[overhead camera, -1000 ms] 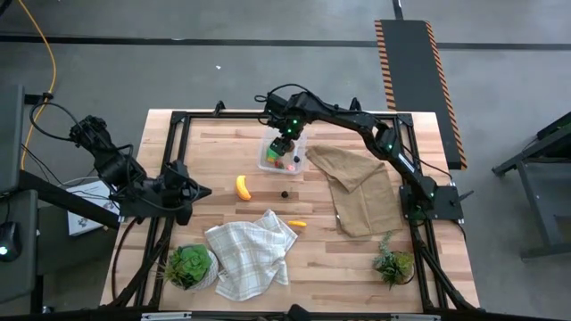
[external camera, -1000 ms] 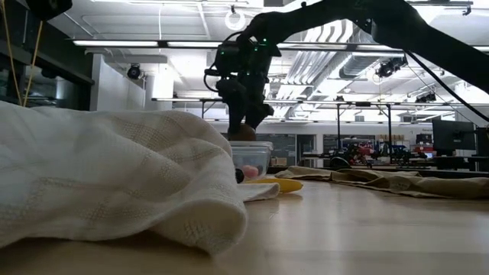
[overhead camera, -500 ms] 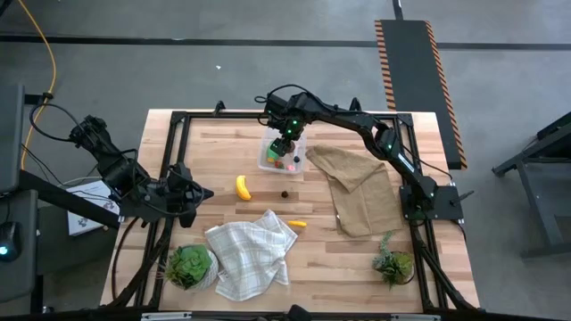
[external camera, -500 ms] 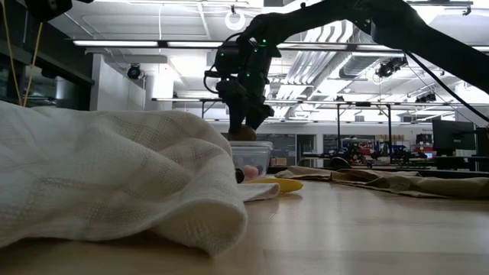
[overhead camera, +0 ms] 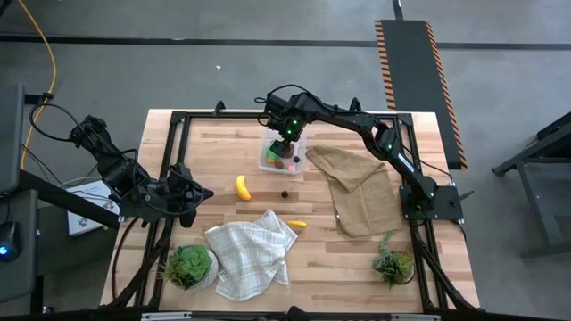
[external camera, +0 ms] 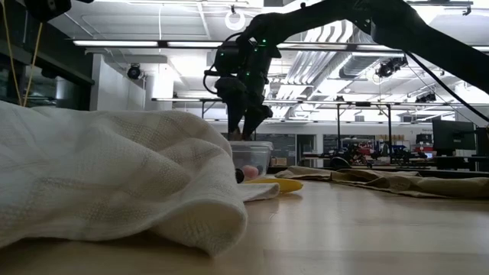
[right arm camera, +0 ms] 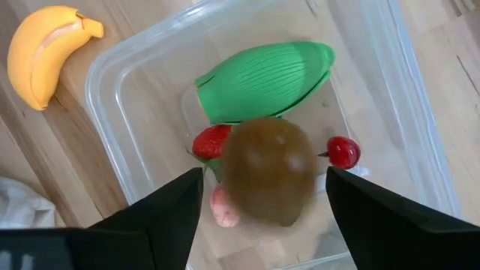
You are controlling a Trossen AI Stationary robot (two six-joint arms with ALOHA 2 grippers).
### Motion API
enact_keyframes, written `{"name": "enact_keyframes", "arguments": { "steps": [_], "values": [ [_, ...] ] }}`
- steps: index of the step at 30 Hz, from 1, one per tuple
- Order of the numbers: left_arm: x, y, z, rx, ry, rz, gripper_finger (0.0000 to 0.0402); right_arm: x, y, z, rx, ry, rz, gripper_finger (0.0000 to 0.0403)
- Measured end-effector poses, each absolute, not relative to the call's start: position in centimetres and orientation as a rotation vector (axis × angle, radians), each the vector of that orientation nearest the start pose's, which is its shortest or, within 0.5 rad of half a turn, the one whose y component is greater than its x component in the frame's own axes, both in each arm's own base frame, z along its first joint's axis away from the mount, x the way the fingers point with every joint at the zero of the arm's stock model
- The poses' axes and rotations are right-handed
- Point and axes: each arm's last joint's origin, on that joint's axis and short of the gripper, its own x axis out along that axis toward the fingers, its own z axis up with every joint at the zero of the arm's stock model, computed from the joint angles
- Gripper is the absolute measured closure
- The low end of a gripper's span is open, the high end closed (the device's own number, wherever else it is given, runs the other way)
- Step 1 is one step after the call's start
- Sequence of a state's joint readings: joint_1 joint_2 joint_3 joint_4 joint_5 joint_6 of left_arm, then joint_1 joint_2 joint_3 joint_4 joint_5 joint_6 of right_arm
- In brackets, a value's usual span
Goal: Pick and placing Produce into tupperware
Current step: Put the brown kiwi into the transparent bin, then put the yellow corn into the transparent bin
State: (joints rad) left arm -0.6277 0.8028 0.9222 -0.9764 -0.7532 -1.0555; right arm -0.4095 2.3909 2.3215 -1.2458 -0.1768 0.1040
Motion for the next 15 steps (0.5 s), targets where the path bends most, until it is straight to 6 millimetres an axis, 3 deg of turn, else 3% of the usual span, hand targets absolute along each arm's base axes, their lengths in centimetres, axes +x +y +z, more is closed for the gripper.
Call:
{"name": "enact_keyframes", "arguments": {
  "steps": [15],
  "values": [
    [11.76,-6.09,31.5,-0.471,0.51,0.433,0.0399,44.8,-18.13,24.21,0.501,1.228,-0.191,0.0126]
  ]
}}
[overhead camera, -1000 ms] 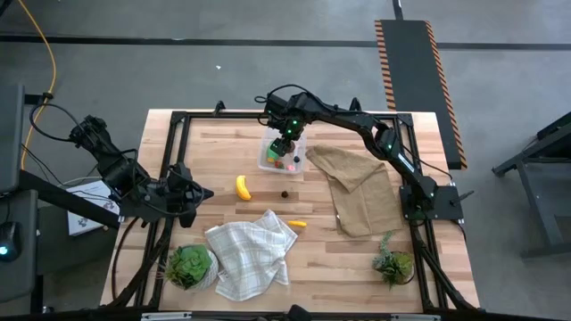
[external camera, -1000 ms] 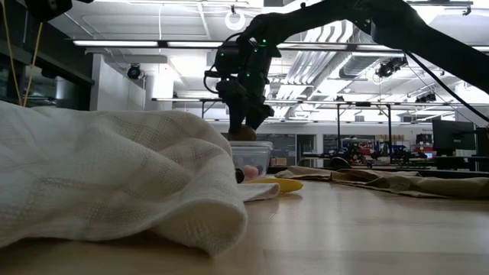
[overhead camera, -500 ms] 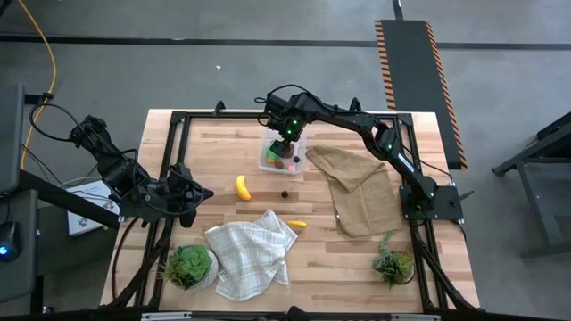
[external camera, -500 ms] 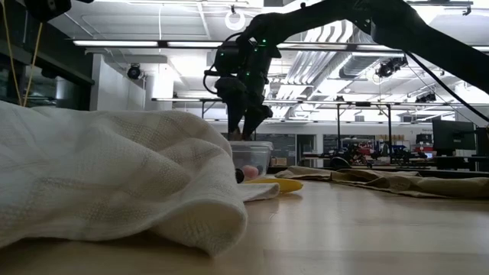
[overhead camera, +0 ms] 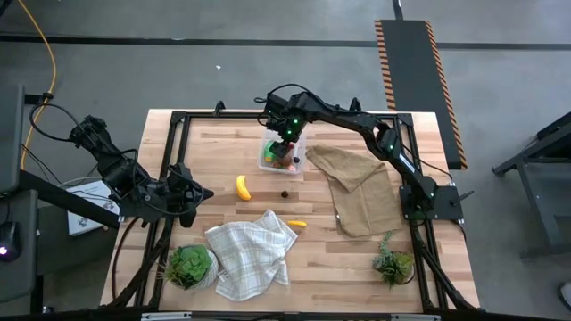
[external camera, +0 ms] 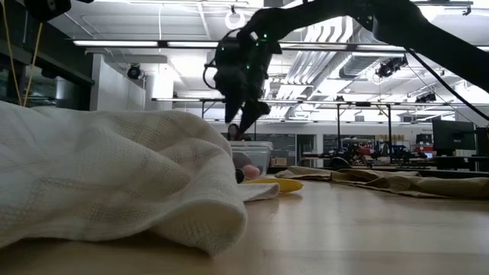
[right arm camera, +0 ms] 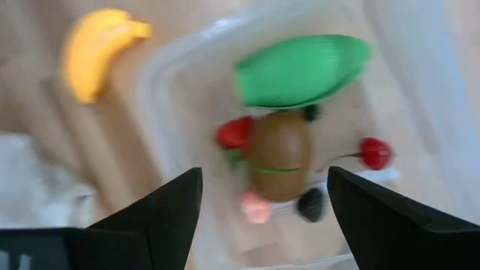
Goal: Pick and placing Produce into tupperware
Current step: Put the yellow corn into the transparent bin
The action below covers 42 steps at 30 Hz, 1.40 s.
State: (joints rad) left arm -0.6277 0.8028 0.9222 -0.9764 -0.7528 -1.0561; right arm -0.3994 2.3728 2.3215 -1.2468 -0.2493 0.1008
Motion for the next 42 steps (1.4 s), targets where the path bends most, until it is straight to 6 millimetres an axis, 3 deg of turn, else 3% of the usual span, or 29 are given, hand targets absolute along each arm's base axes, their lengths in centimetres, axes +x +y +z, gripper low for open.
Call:
{"name": "enact_keyframes", "arguments": {
  "steps": [11,28,35,42],
  "values": [
    [11.7,-6.1,31.5,-0.464,0.515,0.433,0.0399,46.3,-11.8,27.0,0.431,1.183,-0.027,0.0126],
    [11.5,-6.1,31.1,-0.458,0.595,0.399,0.0399,46.6,-0.4,26.1,0.272,1.378,0.035,0.0126],
    [11.4,-6.1,31.0,-0.464,0.624,0.379,0.0399,45.9,2.9,24.9,0.193,1.476,0.058,0.0126],
    [11.2,-6.0,30.9,-0.445,0.645,0.385,0.0399,45.2,4.6,25.5,0.113,1.495,0.023,0.0126]
  ]
}}
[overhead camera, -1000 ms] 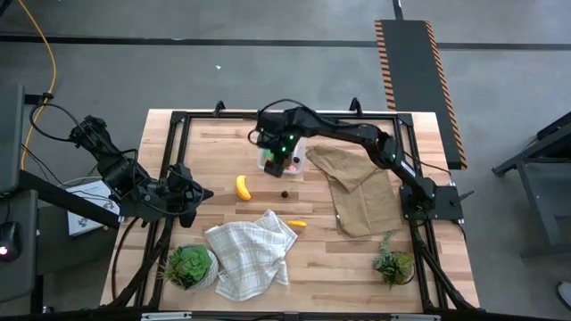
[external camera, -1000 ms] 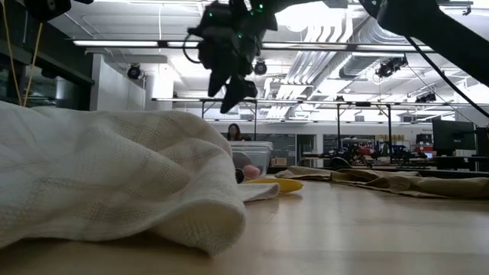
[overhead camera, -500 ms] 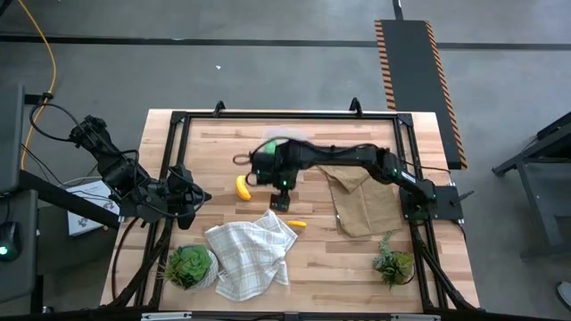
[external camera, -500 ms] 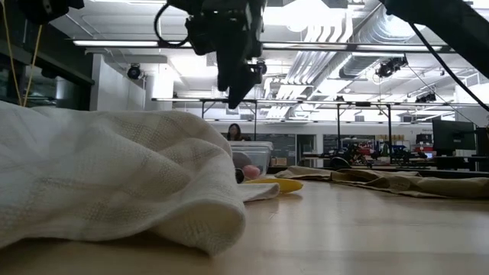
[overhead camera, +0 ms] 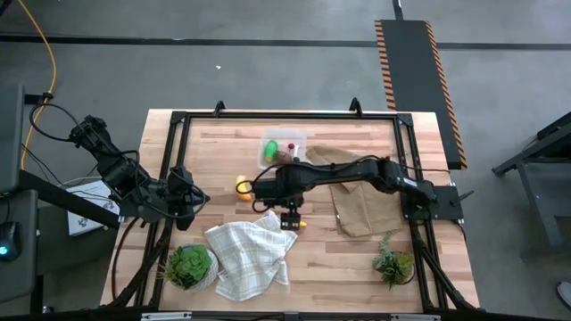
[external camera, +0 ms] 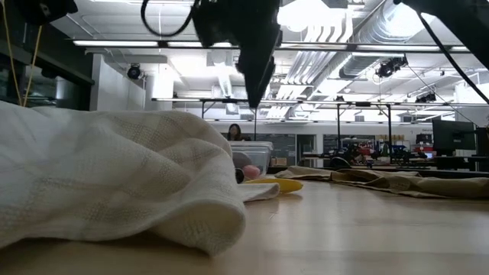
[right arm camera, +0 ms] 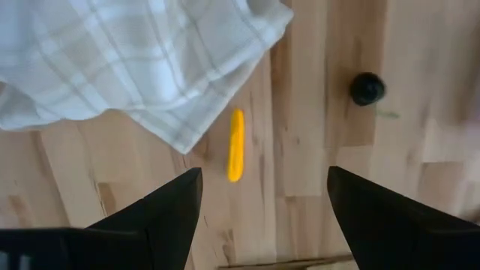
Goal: Pick and placing Produce into tupperware
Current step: Put the yellow corn into the transparent bin
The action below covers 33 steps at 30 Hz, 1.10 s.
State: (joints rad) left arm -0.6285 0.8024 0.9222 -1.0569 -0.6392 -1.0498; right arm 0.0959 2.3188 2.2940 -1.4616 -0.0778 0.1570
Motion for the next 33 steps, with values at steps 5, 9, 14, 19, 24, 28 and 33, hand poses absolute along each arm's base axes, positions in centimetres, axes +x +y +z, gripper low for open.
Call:
{"name": "enact_keyframes", "arguments": {
  "steps": [5,9,14,19,24,28,33],
  "values": [
    [11.2,-6.0,30.9,-0.42,0.651,0.377,0.0399,43.5,4.1,28.7,0.085,1.451,-0.045,0.0126],
    [11.2,-6.0,30.9,-0.417,0.652,0.377,0.0399,41.3,2.6,32.8,0.068,1.369,-0.118,0.0126],
    [11.2,-6.0,30.9,-0.418,0.651,0.377,0.0399,38.9,1.5,36.6,0.073,1.181,-0.129,0.0126],
    [11.2,-6.0,30.9,-0.421,0.65,0.378,0.0399,35.4,1.0,36.0,0.108,1.058,-0.169,0.0126],
    [11.3,-6.0,30.9,-0.41,0.621,0.402,0.0399,32.1,0.5,33.8,0.242,0.975,-0.203,0.0126],
    [11.4,-5.9,31.1,-0.404,0.583,0.427,0.0399,31.0,1.0,31.7,0.289,1.001,-0.156,0.0126],
    [11.4,-5.9,31.1,-0.401,0.571,0.438,0.0399,31.4,1.3,28.8,0.226,1.089,-0.104,0.0126]
  ]
}}
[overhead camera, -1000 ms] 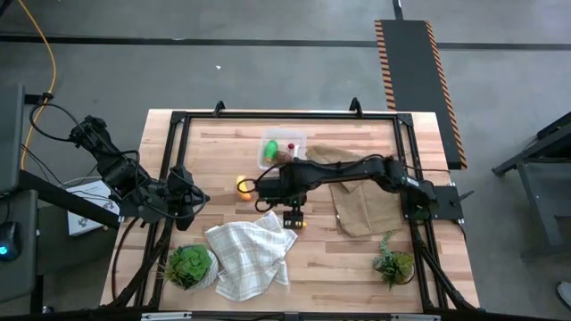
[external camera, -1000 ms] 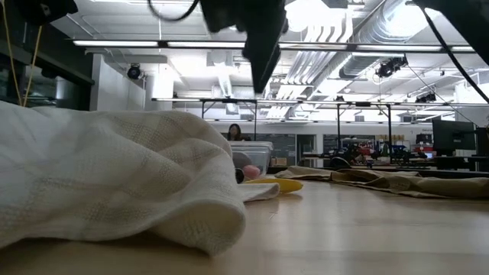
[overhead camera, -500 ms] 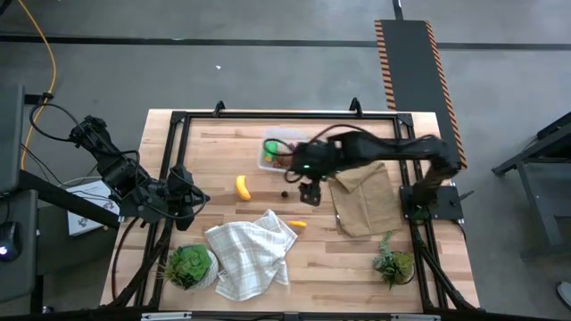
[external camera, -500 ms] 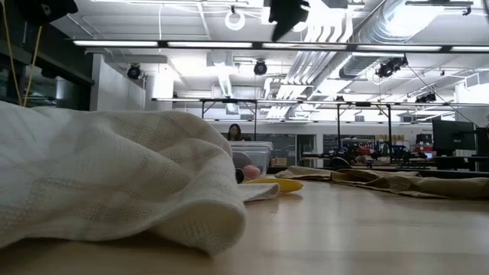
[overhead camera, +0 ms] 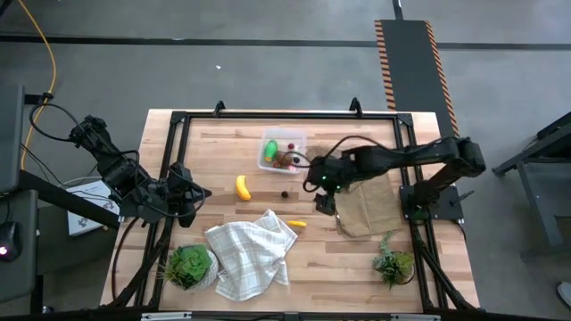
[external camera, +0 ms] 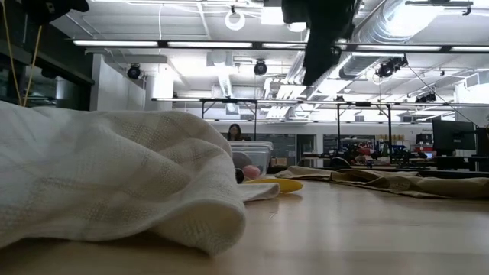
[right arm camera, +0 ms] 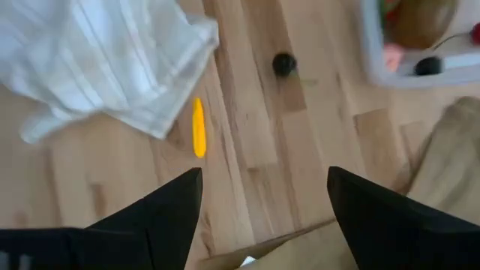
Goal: Pick and placing Produce into tupperware
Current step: Put the yellow corn into the transparent bin
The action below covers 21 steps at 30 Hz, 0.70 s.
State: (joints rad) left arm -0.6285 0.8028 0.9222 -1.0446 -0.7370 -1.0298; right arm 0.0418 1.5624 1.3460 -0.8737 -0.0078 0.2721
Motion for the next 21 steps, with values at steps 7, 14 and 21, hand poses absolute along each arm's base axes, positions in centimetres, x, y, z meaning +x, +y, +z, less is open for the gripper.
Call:
{"name": "enact_keyframes", "arguments": {
  "steps": [7,14,21],
  "values": [
    [11.4,-5.8,31.1,-0.398,0.565,0.444,0.0399,33.5,1.7,25.4,0.226,1.113,-0.006,0.0126],
    [11.3,-5.9,31.0,-0.357,0.594,0.415,0.0399,35.0,3.3,23.3,0.169,1.125,0.068,0.0126],
    [11.3,-6.0,31.0,-0.248,0.65,0.341,0.0399,35.8,5.8,20.8,0.165,1.184,0.12,0.0126]
  ]
}}
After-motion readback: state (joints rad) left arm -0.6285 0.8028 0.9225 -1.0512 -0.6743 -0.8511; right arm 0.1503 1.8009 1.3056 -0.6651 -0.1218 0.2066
